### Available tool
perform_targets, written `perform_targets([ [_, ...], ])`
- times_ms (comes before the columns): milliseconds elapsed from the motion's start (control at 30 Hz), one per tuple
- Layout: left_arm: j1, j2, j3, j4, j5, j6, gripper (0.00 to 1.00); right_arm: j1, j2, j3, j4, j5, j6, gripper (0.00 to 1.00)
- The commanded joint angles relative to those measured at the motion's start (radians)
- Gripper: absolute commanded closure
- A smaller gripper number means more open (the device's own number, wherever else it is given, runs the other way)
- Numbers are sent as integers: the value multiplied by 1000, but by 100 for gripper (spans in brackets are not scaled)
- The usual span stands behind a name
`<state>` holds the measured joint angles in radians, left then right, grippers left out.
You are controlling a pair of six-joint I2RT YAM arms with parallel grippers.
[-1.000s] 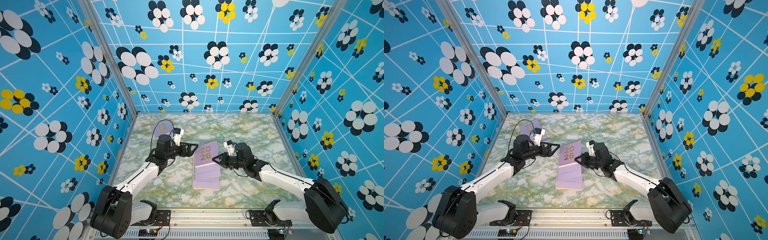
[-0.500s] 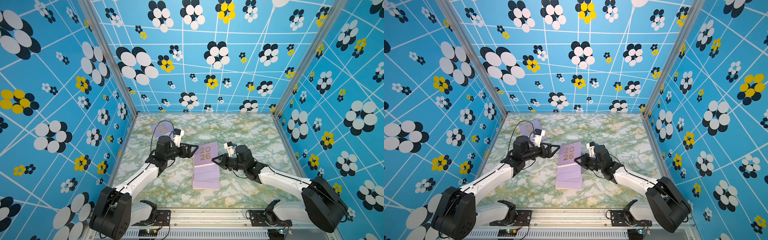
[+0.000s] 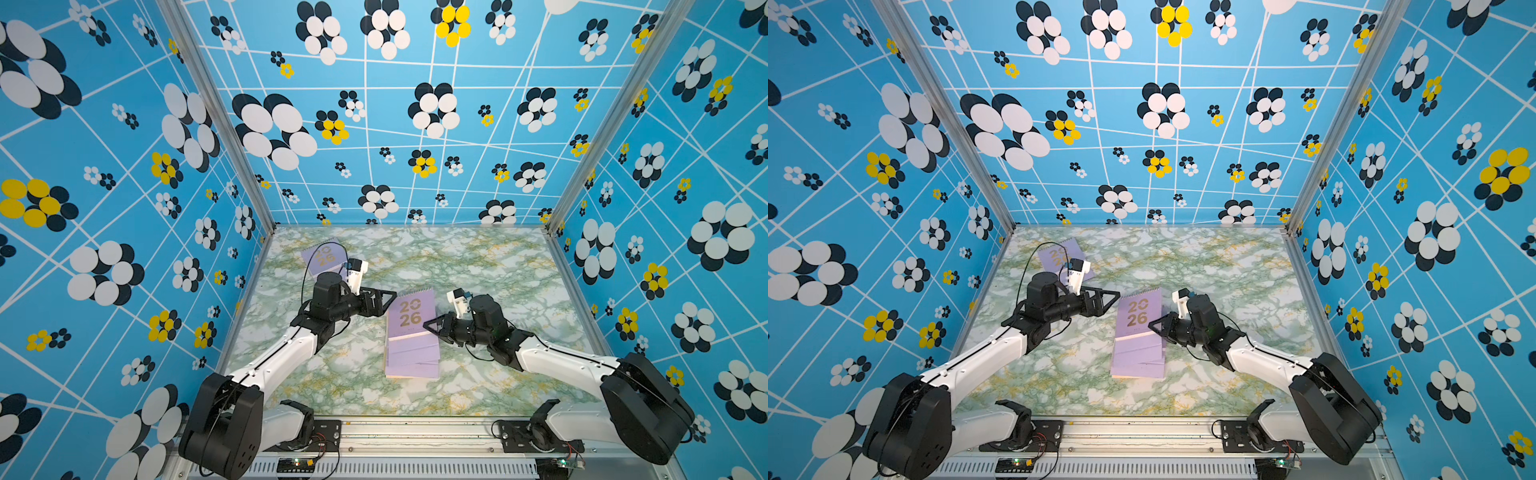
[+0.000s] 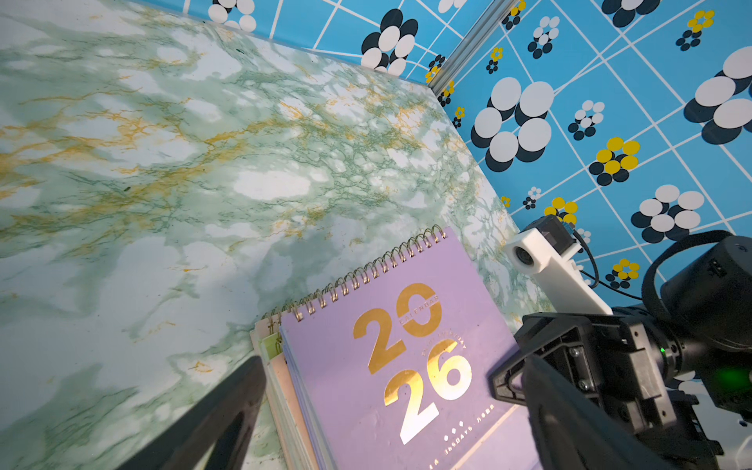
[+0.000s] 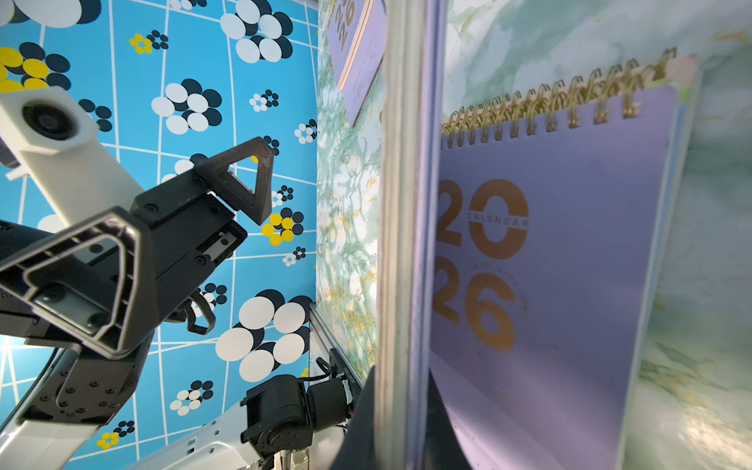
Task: Stack the calendars
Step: Place the calendar at the calendar.
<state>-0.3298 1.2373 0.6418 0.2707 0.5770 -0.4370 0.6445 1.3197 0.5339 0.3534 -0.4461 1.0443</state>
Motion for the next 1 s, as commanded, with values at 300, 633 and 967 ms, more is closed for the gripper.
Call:
perform_targets([
  [300,-19,-10,-12,25,16,-4,0,20,4,-17,75,19,19,100],
  [633,-25,3,-8,27,18,1,0,39,28,-21,83,32,25,100],
  [967,-34,21,0,28,20,1,0,39,29,-41,54,55,10,100],
])
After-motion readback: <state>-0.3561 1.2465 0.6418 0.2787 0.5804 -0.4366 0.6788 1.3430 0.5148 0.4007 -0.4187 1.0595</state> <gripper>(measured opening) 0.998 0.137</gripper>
